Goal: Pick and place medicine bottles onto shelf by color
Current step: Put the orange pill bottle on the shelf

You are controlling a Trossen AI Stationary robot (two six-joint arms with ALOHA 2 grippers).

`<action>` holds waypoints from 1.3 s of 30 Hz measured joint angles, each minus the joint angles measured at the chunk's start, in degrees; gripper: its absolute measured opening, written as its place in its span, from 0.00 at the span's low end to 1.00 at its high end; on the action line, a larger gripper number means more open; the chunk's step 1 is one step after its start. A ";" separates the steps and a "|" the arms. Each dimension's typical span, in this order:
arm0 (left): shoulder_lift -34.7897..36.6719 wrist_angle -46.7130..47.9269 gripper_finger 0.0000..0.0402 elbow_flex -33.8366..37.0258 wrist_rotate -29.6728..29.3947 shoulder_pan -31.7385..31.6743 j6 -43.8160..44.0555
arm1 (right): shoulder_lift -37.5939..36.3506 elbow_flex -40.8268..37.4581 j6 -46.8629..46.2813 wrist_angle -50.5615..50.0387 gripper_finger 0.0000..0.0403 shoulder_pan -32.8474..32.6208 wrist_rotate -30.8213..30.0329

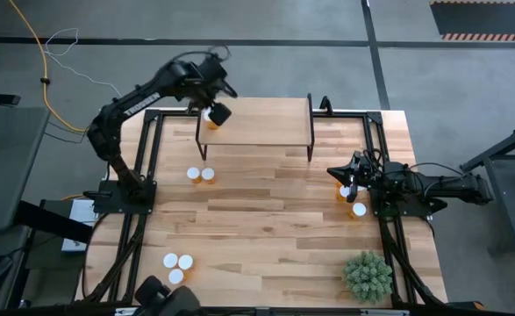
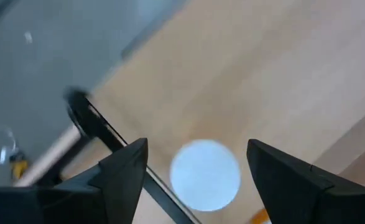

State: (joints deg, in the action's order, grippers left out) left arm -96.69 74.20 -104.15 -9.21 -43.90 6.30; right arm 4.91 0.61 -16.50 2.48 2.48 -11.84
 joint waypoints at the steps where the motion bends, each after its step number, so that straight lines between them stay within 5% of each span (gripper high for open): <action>1: 0.97 -1.62 0.66 -0.91 0.00 0.10 -0.04 | 0.00 0.01 -0.01 0.00 0.00 0.02 0.00; 5: 7.50 -11.28 0.66 0.23 2.40 1.36 -1.63 | 0.00 -0.01 0.00 0.00 0.00 0.00 0.00; 8: 15.68 -22.74 0.66 7.98 6.77 3.42 -1.97 | 0.00 0.00 -0.01 0.00 0.00 0.02 0.00; 19: 49.32 -72.22 0.66 60.87 13.76 21.98 2.01 | 0.00 -0.01 -0.01 0.00 0.00 0.01 0.00; 25: 60.65 -94.86 0.66 81.31 12.43 33.21 3.56 | 0.00 -0.01 -0.01 0.00 0.00 0.00 0.00; 31: 65.33 -101.56 0.66 90.23 7.30 40.39 4.05 | 0.01 0.00 -7.19 1.45 0.00 0.02 -0.05; 36: 65.47 -100.96 0.66 91.33 3.98 43.61 4.06 | 0.00 0.01 -11.93 9.26 0.00 0.02 -1.94; 39: 64.84 -101.00 0.66 91.33 2.92 45.05 4.08 | 0.15 0.01 -12.74 17.18 0.00 0.02 1.89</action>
State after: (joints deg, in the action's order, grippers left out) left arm -31.85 -26.81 -12.82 -6.29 1.15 10.38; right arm 5.06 0.62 -29.24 19.66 2.50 -9.94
